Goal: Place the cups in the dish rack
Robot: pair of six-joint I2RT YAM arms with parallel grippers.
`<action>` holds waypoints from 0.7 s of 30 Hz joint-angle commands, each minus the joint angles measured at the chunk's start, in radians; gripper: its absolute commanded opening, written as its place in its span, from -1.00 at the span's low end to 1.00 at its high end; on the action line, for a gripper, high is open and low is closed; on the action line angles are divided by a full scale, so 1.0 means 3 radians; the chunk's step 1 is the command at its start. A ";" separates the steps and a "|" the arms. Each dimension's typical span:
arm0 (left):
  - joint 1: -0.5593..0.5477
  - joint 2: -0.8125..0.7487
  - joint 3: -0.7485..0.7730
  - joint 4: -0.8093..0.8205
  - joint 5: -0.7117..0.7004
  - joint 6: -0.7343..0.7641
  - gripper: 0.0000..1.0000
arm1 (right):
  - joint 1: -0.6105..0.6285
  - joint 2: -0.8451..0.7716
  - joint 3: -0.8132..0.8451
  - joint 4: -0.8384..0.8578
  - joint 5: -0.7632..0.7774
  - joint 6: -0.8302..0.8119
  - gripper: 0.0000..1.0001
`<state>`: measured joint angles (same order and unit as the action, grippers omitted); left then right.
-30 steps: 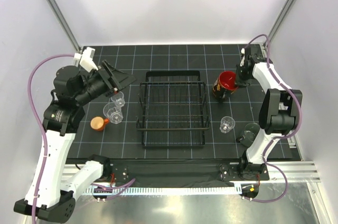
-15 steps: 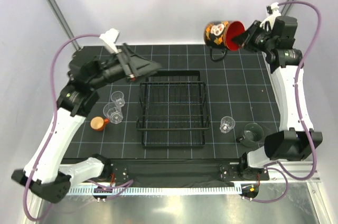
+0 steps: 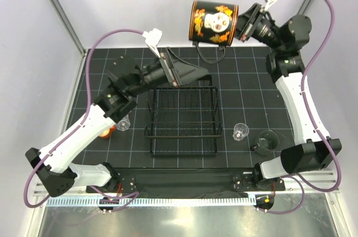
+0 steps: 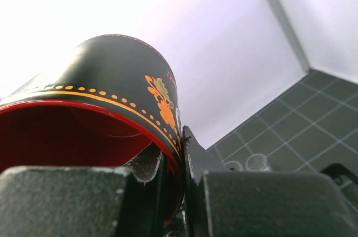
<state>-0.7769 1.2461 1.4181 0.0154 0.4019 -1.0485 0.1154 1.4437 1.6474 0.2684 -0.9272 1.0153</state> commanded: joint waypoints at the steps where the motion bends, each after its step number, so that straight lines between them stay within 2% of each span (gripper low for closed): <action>1: -0.0197 0.0065 -0.0166 0.0970 -0.0271 0.0038 0.61 | 0.0081 -0.0282 -0.0214 0.0966 -0.0039 0.0450 -0.92; 4: -0.0360 0.0055 -0.0355 0.1318 -0.0515 0.0211 0.61 | 0.0091 -0.0420 -0.0480 0.1033 -0.0059 0.0466 -0.92; 8: -0.0509 0.0049 -0.0412 0.1319 -0.0700 0.0355 0.61 | 0.0157 -0.0558 -0.0725 0.1202 -0.0065 0.0589 -0.92; 11: -0.0550 0.0050 -0.0427 0.1329 -0.0751 0.0355 0.57 | 0.0310 -0.0630 -0.0746 0.1064 -0.0069 0.0431 -0.92; 21: -0.0576 -0.0191 -0.0601 0.1462 -0.1048 0.0458 0.18 | 0.0495 -0.0691 -0.0843 0.1227 0.0058 0.0578 -0.92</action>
<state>-0.9482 1.2171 1.2350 0.3756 0.1436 -0.9421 0.2455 1.2861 1.3678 0.4980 -0.9787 1.1179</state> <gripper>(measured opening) 0.609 0.124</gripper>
